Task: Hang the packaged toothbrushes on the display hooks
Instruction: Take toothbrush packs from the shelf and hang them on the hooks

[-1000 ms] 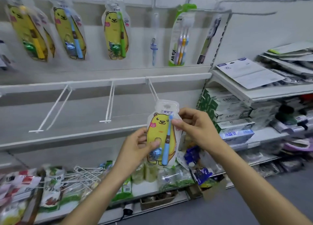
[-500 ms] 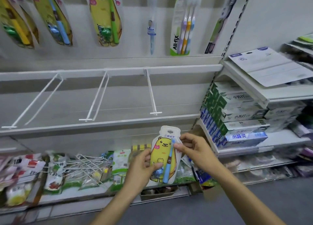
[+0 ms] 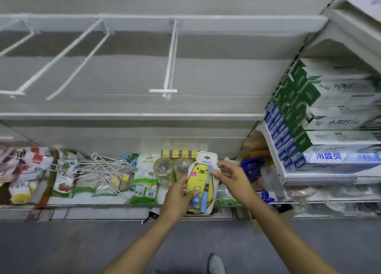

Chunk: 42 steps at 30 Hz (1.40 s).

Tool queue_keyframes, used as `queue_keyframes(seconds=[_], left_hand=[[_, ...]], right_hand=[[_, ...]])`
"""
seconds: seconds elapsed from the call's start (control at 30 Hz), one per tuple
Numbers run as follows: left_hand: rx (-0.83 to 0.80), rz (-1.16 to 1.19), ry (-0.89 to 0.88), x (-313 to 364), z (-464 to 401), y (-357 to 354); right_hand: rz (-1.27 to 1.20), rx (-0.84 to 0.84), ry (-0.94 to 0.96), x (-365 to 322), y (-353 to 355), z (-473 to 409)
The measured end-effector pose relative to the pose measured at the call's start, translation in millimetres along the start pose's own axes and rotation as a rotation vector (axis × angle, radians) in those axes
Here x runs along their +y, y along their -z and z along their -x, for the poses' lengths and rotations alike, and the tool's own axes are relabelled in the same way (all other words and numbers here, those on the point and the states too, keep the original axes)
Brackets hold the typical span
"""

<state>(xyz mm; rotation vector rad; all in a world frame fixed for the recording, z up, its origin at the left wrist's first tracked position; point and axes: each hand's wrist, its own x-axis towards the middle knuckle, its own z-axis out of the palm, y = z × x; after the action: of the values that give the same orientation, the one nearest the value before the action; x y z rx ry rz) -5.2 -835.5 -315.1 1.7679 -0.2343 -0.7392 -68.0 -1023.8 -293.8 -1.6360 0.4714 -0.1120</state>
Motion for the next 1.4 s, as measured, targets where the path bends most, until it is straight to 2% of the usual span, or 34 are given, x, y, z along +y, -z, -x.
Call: queue_keyframes(seconds=[0.17, 0.27, 0.3, 0.4, 0.47, 0.63, 0.77, 0.83, 0.93, 1.17, 1.4], left_hand=[[0.092, 0.052, 0.062, -55, -44, -34], [0.138, 0.074, 0.103, -85, -66, -45], [0.143, 0.082, 0.113, -92, -70, -48], [0.16, 0.101, 0.128, -105, -78, -54], [0.16, 0.105, 0.107, -109, -80, -58], [0.139, 0.145, 0.068, -122, -79, -66], [0.104, 0.164, 0.033, -132, -78, -68], [0.103, 0.201, 0.03, -139, -77, -69], [0.106, 0.212, 0.038, -145, -75, -69], [0.128, 0.223, 0.072, -133, -67, -68], [0.105, 0.162, 0.096, -91, -46, -60]], right_hand=[[-0.067, -0.011, -0.065, 77, 4, -47], [-0.046, 0.078, -0.19, 126, 10, -76], [0.032, 0.131, -0.2, 148, 14, -89], [0.543, 0.252, -0.187, 214, 34, -132], [0.784, 0.228, -0.258, 249, 42, -156], [1.141, 0.116, -0.322, 298, 36, -185], [1.336, 0.157, -0.36, 325, 35, -200], [1.335, 0.196, -0.399, 331, 36, -205], [1.355, 0.206, -0.361, 330, 43, -211], [1.213, 0.275, -0.316, 294, 39, -184], [0.849, 0.429, -0.279, 245, 45, -130]])
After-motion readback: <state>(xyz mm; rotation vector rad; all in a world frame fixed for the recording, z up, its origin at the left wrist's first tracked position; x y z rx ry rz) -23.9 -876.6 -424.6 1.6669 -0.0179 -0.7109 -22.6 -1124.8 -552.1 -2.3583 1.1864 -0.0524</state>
